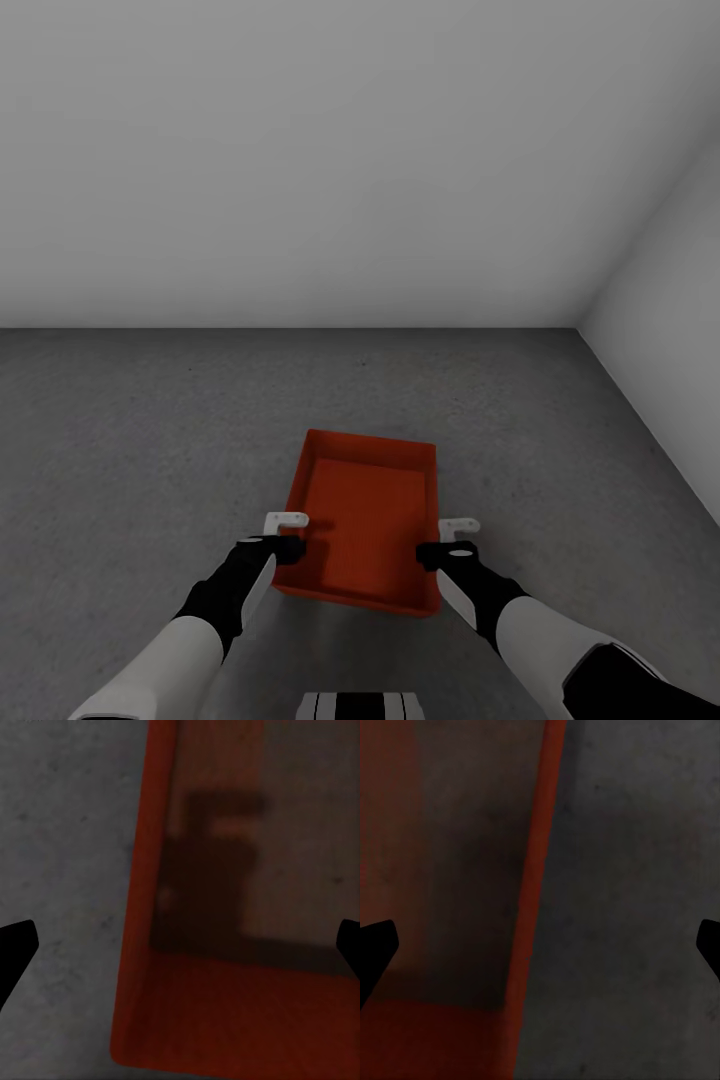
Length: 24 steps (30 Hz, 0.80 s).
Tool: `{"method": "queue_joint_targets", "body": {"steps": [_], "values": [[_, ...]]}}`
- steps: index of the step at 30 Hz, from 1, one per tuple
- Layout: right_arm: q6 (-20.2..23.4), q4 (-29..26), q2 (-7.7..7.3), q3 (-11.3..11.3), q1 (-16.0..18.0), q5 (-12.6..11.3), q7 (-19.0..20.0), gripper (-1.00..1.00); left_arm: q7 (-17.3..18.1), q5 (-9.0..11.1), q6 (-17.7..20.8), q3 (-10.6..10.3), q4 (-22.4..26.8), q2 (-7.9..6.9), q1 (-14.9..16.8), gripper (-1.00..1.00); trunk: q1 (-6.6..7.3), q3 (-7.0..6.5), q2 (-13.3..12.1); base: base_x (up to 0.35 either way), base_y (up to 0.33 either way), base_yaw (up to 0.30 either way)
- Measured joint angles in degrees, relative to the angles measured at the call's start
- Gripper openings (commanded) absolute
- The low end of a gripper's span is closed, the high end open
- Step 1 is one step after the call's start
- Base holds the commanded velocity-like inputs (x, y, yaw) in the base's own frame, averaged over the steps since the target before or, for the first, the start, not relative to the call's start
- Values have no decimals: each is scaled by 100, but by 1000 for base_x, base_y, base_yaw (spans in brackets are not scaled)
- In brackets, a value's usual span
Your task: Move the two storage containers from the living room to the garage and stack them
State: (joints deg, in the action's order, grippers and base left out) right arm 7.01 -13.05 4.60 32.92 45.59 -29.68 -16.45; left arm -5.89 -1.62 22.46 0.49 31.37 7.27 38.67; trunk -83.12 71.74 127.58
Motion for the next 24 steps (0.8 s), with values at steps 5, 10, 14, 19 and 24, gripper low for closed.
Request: {"method": "queue_joint_targets", "body": {"steps": [5, 10, 14, 19, 24], "values": [[1, 0, 3, 0, 0, 6, -8, 100, 2, 1, -1, -1, 0, 4, 0, 100, 0, 0, 0, 0, 0, 0], [1, -1, 9, 11, 0, 37, -11, 100, 2, 2, 3, -1, 0, 8, 0, 100, 0, 0, 0, 0, 0, 0], [1, -1, 8, 16, 0, 46, -12, 100, 2, 2, 6, -1, -1, 9, 0, 100, 0, 0, 0, 0, 0, 0], [1, -1, -4, 16, 0, 44, -12, 100, 2, 2, 2, -1, 0, 9, 0, 100, 0, 0, 0, 0, 0, 0], [1, -1, -6, 16, 0, 44, -12, 100, 2, 2, 0, -1, 0, 9, 0, 100, 0, 0, 0, 0, 0, 0]]}}
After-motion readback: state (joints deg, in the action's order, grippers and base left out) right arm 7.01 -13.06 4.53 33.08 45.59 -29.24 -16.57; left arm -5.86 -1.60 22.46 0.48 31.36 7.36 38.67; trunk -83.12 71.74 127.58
